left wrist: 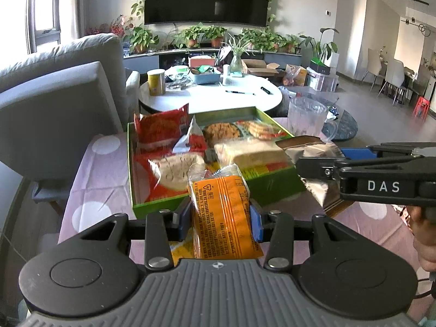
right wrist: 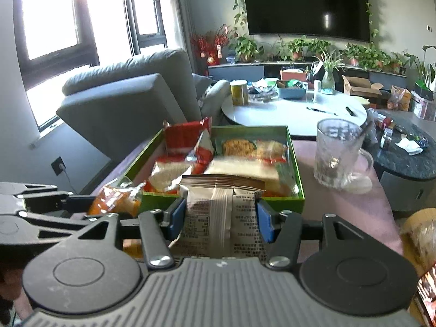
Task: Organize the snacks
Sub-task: 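Carry the orange bag and the cake over the green box with both grippers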
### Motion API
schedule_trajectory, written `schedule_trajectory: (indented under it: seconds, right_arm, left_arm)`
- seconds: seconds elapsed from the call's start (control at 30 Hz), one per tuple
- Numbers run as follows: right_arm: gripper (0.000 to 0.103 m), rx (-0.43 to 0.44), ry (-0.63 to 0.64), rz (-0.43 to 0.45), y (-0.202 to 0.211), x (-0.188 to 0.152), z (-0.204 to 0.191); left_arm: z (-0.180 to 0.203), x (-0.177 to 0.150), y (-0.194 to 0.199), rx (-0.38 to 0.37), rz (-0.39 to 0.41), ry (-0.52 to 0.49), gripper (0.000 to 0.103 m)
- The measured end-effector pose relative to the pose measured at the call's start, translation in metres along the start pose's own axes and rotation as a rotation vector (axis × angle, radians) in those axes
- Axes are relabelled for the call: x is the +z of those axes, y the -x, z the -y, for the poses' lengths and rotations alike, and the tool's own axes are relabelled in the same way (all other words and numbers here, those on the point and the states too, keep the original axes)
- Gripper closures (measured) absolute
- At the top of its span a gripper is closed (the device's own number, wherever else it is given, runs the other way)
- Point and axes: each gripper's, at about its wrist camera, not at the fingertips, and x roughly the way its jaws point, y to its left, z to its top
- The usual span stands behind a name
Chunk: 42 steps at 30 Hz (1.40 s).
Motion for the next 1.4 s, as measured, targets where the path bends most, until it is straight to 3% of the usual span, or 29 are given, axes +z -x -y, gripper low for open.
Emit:
schedule_trajectory:
  seconds: [0.93,1.4]
  right_arm:
    - [0.034,-0.019,-0.066,0.022,-0.049,0.049,0.008]
    - [0.034,-0.026,-0.107,-0.032,-0.086,0.052,0.016]
  left_arm:
    - [-0.033,0.053,-0.054,0.032,0.013,0.028,0.063]
    - [-0.050,0.069,-0.090,0.073,-0.014,0.048,0.063]
